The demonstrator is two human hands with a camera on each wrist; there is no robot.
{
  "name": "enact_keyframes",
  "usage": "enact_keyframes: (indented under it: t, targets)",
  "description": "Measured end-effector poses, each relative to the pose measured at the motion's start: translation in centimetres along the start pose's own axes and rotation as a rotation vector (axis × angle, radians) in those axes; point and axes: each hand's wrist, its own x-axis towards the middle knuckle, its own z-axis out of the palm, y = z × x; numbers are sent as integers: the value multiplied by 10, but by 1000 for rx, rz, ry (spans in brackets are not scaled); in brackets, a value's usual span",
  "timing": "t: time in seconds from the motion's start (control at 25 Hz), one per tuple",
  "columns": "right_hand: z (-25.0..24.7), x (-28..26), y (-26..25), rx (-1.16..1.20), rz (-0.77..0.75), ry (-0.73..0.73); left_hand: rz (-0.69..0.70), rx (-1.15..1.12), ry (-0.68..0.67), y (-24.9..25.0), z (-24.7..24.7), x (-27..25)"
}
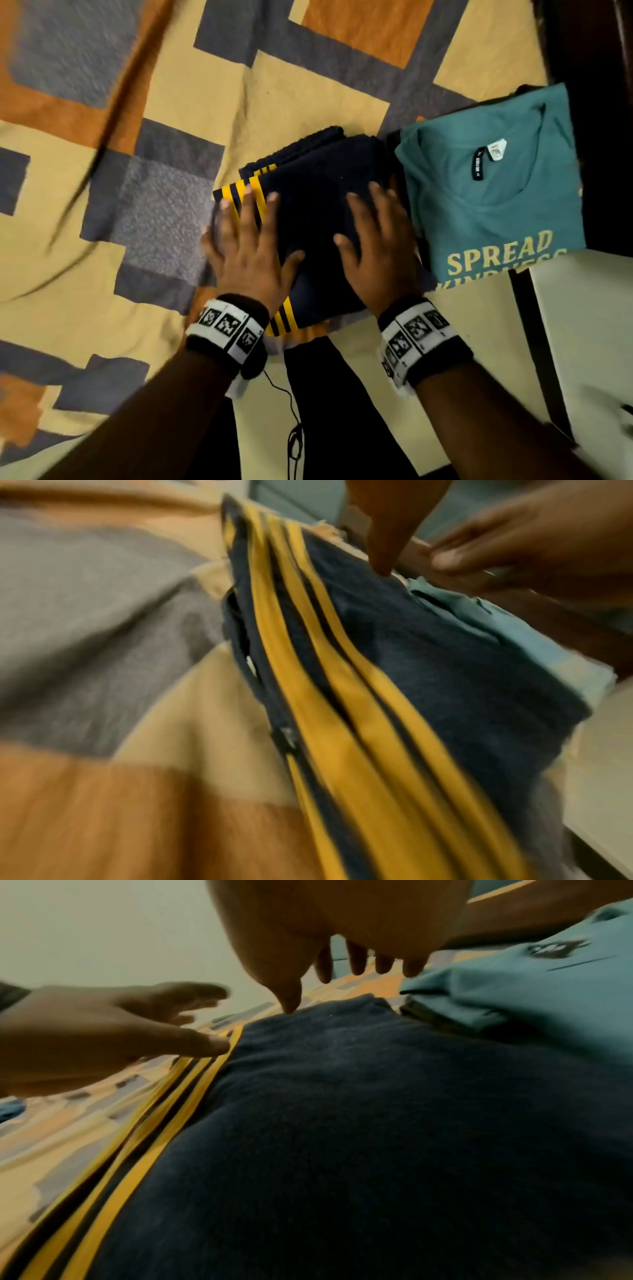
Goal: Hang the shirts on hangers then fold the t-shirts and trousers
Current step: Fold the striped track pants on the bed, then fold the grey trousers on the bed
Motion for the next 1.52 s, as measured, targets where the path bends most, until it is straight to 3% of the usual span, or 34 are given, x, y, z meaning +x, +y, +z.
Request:
enact_keyframes:
  t: [0.08, 0.16, 0.28, 0.56, 0.64, 0.76, 0.88, 1.04, 1.16, 1.32, 1.36, 1.44, 1.52]
  targets:
    - [32, 24, -13, -128, -92, -143, 139, 169, -93, -10, 15, 28]
    - [62, 38, -10, -255, -144, -249, 141, 212, -171, -31, 33, 46]
    - [91, 34, 8, -355, -178, -212, 191, 208, -163, -51, 55, 53]
    - [64, 45, -14, -452, -141, -241, 198, 92, -168, -50, 17, 54]
    - [51, 39, -45, -465, -162, -231, 136, 24, -171, -72, -6, 40]
    - [55, 25, -129, -428, -287, -248, -29, -72, -173, -141, -37, 8]
    - [98, 8, -237, -413, -437, -321, -181, -103, -161, -241, -60, -38]
    - [181, -43, -419, -375, -708, -437, -508, -133, -40, -411, -112, -140]
    - [235, -89, -543, -399, -919, -459, -719, -145, -40, -527, -142, -214]
    - [287, -149, -646, -447, -1140, -543, -898, -216, -44, -638, -143, -288]
    - [306, -169, -682, -461, -1151, -589, -939, -241, -36, -672, -142, -314]
    - [311, -171, -701, -474, -1118, -616, -942, -278, -62, -692, -136, -325]
    - [341, -185, -746, -525, -1190, -686, -994, -379, -54, -736, -128, -351]
